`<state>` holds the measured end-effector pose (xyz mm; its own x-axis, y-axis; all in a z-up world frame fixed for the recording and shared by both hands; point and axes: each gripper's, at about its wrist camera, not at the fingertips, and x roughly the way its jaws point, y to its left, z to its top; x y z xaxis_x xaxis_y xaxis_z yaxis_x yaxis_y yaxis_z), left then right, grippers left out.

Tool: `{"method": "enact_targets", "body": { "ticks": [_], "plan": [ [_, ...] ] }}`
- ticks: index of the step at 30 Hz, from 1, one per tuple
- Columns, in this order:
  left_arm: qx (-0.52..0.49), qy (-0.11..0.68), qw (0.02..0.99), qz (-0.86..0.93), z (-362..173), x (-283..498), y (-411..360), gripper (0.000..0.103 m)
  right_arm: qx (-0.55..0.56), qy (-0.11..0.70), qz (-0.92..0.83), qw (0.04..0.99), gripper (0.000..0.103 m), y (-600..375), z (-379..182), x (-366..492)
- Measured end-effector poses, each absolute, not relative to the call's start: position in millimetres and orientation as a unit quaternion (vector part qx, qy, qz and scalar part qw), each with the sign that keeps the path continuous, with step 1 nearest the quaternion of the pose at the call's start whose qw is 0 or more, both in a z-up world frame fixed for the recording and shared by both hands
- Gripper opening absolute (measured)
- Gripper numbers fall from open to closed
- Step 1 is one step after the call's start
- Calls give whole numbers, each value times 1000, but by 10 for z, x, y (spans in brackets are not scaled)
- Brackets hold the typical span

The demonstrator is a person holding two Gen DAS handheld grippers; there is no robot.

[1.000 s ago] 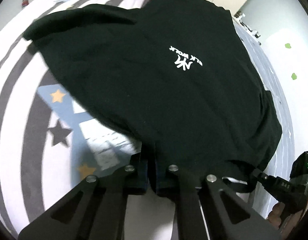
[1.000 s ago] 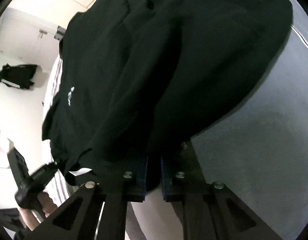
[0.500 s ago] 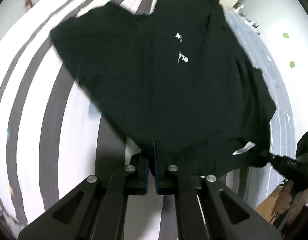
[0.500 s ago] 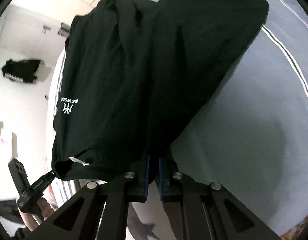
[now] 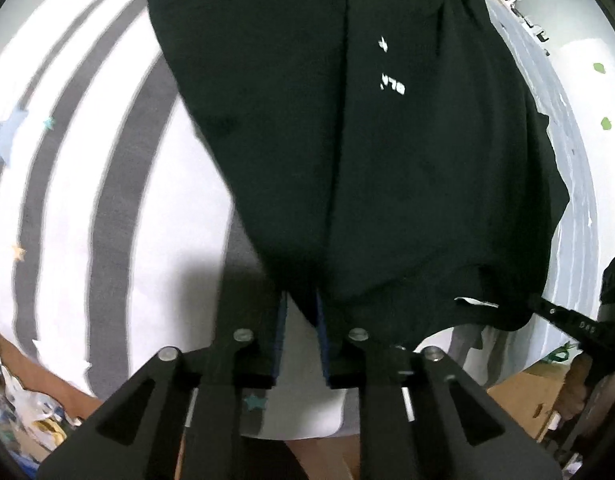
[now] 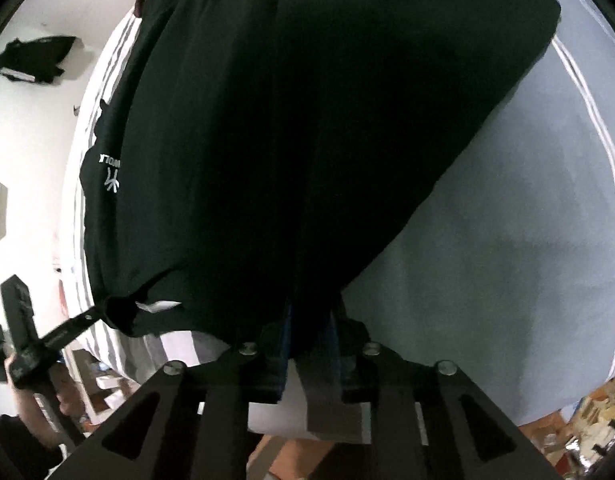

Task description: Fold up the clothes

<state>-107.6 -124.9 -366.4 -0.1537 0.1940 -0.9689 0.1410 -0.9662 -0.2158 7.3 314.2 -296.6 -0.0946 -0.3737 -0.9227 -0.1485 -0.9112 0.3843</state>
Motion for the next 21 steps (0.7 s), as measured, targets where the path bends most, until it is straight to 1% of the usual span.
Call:
{"method": "enact_targets", "body": {
  "ticks": [1,2,3,5,7,8,9,10,12,13,15,18,21],
  "plan": [
    [-647,-123,16,752,-3607,-1077,-1314,25,667,-187,-717,81,28,3143,-2925,67],
    [-643,-118,13,756,-3560,-1089,-1387,32,665,-180,-721,81,31,3170,-2879,59],
    [-635,-110,1,765,-3507,-1131,-1494,37,662,-173,-725,81,32,3208,-2830,50],
    [-617,-103,-26,780,-3457,-1289,-1732,40,649,-159,-741,65,32,3379,-2710,-21],
    [-592,-114,-63,796,-3430,-1582,-2092,43,629,-148,-762,42,36,3569,-2621,-148],
    [-578,-119,-81,803,-3425,-1723,-2237,47,617,-140,-774,21,44,3692,-2611,-285],
    [-564,-124,-99,810,-3421,-1874,-2404,52,605,-136,-785,-11,45,3869,-2628,-474],
    [-550,-130,-116,817,-3438,-2036,-2557,54,592,-140,-793,-36,45,4044,-2654,-638],
    [-530,-134,-150,824,-3574,-2337,-2576,61,567,-158,-803,-87,45,4392,-2740,-945],
    [-525,-141,-166,823,-3668,-2505,-2601,61,559,-171,-805,-102,45,4522,-2791,-1049],
    [-521,-138,-181,823,-3874,-2756,-2360,61,551,-191,-801,-137,45,4593,-2971,-1323],
    [-520,-119,-155,832,-3910,-3097,-2289,61,543,-209,-794,-174,45,4768,-3111,-1542],
    [-526,-72,-136,837,-3918,-3278,-2265,61,537,-232,-787,-196,45,4932,-3201,-1679]
  ]
}}
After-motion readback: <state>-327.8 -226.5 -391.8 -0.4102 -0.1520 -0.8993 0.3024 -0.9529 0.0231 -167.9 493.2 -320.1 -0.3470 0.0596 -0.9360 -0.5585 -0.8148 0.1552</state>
